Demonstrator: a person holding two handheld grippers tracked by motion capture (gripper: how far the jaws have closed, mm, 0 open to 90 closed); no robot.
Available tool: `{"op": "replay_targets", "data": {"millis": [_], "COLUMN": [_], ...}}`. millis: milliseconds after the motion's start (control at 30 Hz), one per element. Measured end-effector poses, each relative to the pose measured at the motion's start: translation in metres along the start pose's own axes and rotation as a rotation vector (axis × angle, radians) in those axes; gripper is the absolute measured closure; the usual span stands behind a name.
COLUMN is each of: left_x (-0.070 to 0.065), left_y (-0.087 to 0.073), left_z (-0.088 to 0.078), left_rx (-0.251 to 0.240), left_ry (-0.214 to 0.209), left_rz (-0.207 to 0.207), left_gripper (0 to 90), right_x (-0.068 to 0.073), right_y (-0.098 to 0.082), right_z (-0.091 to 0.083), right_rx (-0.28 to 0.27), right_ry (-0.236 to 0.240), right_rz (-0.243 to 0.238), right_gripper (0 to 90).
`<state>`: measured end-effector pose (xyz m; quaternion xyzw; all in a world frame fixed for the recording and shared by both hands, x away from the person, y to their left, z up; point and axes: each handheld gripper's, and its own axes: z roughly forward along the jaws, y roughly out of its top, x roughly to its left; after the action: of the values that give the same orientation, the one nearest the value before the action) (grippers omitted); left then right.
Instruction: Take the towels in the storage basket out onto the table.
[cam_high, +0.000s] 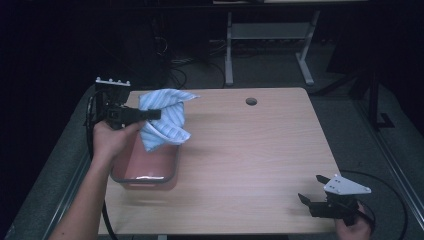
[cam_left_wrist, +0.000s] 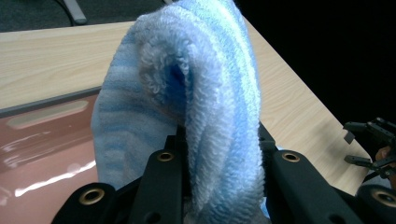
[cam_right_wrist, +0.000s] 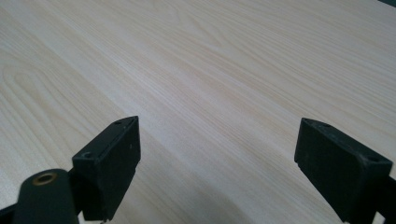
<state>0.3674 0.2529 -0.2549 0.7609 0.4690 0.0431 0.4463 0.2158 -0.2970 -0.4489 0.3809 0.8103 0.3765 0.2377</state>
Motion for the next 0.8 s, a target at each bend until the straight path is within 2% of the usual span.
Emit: {"op": "replay_targets", "data": {"millis": [533, 800], "left_x": [-0.028, -0.036], "left_y": [0.021, 0.026], "left_z": [0.021, 0.032], "left_rx": [0.015, 0.03], "left_ry": [-0.039, -0.06], "left_rz": [0.051, 0.063], "left_gripper": [72.2, 72.3], "right_x": [0.001, 0.0], "right_y": [0.002, 0.002], "right_z": [0.0, 0.0], "right_rx": [-0.007, -0.007], "right_ry": [0.0, -0.001], "right_rz": [0.0, -0.002], "right_gripper": [13.8, 13.8]}}
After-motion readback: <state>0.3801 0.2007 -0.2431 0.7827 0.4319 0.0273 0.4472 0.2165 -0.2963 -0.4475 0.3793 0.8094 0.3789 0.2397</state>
